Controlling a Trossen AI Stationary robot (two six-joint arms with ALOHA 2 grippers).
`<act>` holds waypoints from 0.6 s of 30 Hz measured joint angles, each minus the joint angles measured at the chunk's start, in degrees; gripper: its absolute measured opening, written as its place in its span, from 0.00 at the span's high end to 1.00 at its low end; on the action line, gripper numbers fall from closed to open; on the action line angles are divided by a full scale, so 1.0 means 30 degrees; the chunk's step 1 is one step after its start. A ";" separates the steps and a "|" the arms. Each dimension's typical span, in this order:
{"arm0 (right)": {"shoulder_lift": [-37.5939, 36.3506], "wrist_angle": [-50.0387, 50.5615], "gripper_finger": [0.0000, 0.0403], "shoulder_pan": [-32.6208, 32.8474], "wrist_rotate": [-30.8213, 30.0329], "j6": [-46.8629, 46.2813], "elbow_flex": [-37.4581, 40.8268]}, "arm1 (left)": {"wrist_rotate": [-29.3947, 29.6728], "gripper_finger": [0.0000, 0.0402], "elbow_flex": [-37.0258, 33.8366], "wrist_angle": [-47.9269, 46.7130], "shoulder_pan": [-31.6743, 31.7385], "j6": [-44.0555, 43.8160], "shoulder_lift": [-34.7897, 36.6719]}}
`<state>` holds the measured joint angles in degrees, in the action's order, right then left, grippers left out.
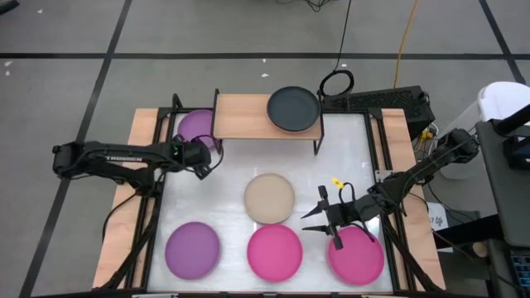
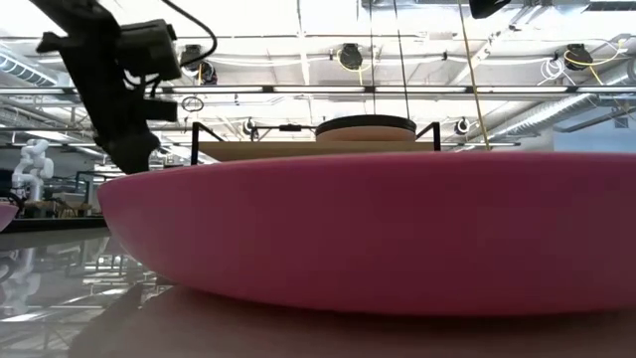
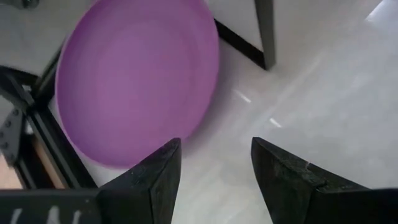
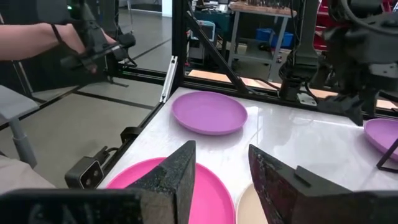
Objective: Place and stack plates onto a shelf
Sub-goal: Stack the top violet plate on top of the black plate on the shelf
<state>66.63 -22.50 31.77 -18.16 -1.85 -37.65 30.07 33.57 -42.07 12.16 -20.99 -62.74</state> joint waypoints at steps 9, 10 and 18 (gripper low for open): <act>0.0000 0.0000 0.68 0.0000 -0.0004 0.0131 -0.0022 | -0.0349 0.50 -0.0819 0.2423 0.1924 0.4641 -0.1248; 0.0000 0.0000 0.68 0.0000 0.0003 0.0131 -0.0029 | -0.0510 0.50 -0.0819 0.2696 0.2016 0.5202 -0.1628; 0.0000 0.0098 0.68 0.0000 0.0004 0.0112 -0.0031 | -0.0711 0.50 -0.0819 0.4285 0.2932 0.7360 -0.4716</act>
<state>66.63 -22.21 31.77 -18.15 -1.51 -37.74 27.94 31.11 -29.22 20.96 1.09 -76.89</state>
